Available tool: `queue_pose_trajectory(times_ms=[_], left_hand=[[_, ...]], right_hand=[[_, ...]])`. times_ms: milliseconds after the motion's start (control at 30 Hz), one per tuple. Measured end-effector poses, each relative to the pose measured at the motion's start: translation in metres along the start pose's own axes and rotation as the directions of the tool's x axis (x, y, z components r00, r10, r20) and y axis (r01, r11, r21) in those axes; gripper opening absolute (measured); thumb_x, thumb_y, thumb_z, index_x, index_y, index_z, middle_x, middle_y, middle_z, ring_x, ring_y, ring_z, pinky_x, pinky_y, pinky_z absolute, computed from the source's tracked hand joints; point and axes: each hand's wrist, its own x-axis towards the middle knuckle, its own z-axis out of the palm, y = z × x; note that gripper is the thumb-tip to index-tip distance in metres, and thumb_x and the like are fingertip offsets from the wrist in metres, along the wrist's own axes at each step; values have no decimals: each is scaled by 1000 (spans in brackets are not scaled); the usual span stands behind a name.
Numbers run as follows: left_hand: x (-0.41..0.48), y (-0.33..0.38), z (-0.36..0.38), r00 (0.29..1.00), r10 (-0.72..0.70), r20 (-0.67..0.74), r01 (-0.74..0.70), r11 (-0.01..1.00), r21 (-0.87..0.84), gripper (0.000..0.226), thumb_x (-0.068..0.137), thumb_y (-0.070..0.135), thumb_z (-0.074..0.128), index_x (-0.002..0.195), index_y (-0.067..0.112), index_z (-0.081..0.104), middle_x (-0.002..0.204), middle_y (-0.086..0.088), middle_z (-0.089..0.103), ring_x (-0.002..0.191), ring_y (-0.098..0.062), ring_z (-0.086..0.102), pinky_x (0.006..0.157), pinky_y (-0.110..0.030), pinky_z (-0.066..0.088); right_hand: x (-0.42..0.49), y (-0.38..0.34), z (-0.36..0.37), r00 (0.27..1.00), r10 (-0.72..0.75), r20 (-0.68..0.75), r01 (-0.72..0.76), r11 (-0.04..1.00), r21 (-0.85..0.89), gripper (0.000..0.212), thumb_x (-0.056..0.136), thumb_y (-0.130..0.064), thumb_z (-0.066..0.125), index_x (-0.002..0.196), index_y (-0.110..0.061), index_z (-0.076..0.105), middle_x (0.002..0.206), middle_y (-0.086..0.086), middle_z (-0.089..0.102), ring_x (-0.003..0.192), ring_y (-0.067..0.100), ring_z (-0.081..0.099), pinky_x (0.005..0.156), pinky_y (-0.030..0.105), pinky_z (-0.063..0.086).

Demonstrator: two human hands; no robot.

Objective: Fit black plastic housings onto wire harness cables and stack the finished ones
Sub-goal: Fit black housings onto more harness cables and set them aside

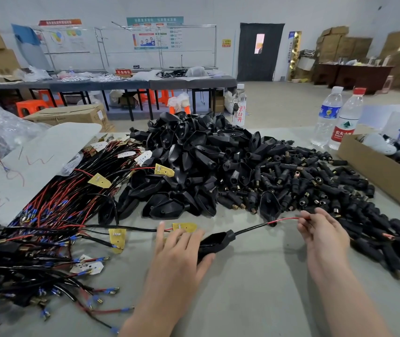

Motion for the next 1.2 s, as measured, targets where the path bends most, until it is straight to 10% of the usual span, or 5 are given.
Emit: queue_pose_trajectory(times_ms=[300, 433, 533, 633, 1200], left_hand=[[-1, -12, -12, 981, -193, 36, 196, 963, -182, 46, 101, 47, 33, 132, 24, 58, 136, 0, 55, 126, -19, 50, 107, -40, 43], [-6, -29, -13, 949, -299, 105, 311, 942, -129, 45, 105, 39, 26, 144, 26, 46, 134, 12, 53, 125, -10, 44, 108, -28, 35], [-7, -35, -13, 935, -313, 170, 332, 937, -104, 44, 104, 40, 31, 144, 29, 45, 124, 15, 56, 119, -10, 46, 103, -29, 36], [-7, -36, -10, 925, -311, 217, 335, 938, -84, 44, 103, 42, 40, 144, 29, 46, 119, 13, 55, 117, -11, 48, 100, -30, 37], [-4, -37, -3, 928, -301, 219, 334, 933, -134, 48, 106, 40, 29, 153, 36, 26, 146, 20, 39, 135, -6, 33, 108, -25, 24]], right_hand=[[10, 7, -5, 961, -230, -152, 135, 874, -466, 36, 93, -13, 50, 128, -19, 50, 128, 11, 51, 72, 26, 60, 65, 39, 51], [-9, 12, 3, 890, -438, 122, 427, 710, -560, 27, 92, -15, 51, 105, -36, 62, 108, -10, 69, 71, 11, 60, 73, 39, 55], [-29, 25, 14, 785, -314, 534, 601, 597, -531, 24, 99, -18, 53, 97, -38, 67, 94, -20, 71, 70, 2, 59, 61, 12, 45], [-42, 38, 17, 590, -92, 802, 768, 370, -523, 15, 100, -34, 53, 109, -42, 62, 104, -29, 65, 105, -10, 54, 87, 5, 39], [-35, 48, 14, 515, 182, 837, 739, 399, -542, 15, 94, -40, 65, 107, -43, 69, 103, -24, 70, 107, -1, 61, 97, 33, 50]])
